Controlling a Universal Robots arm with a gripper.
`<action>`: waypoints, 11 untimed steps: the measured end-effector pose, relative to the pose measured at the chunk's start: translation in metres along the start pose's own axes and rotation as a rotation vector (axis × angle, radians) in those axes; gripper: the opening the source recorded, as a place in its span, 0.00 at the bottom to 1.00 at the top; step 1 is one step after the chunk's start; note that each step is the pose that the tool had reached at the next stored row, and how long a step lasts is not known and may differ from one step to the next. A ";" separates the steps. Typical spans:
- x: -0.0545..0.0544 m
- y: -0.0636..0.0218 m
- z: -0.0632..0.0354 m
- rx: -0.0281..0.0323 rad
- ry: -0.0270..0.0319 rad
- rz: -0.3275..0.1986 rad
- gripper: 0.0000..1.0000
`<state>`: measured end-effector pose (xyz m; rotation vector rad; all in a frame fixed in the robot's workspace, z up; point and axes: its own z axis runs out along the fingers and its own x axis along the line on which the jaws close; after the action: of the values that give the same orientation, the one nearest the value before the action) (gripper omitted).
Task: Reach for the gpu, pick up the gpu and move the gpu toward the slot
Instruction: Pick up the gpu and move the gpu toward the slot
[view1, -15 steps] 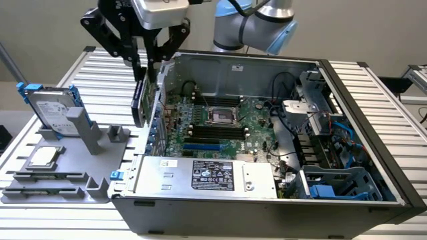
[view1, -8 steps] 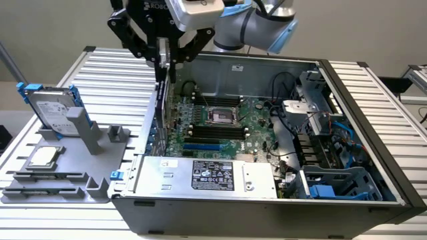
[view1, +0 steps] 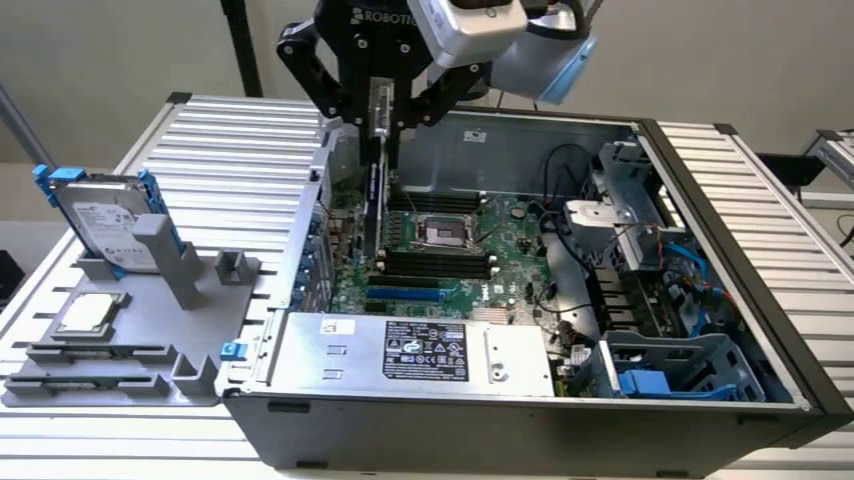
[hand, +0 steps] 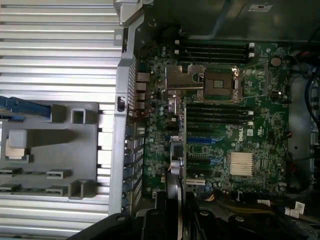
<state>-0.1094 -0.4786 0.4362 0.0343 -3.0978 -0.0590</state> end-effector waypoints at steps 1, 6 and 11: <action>-0.005 0.0007 0.0003 0.0000 0.0006 0.000 0.26; -0.026 0.0063 0.0029 0.0000 0.0033 0.000 0.26; -0.044 0.0150 0.0080 0.0000 0.0057 0.000 0.26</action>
<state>-0.0661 -0.4623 0.4269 0.0339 -3.0922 -0.0588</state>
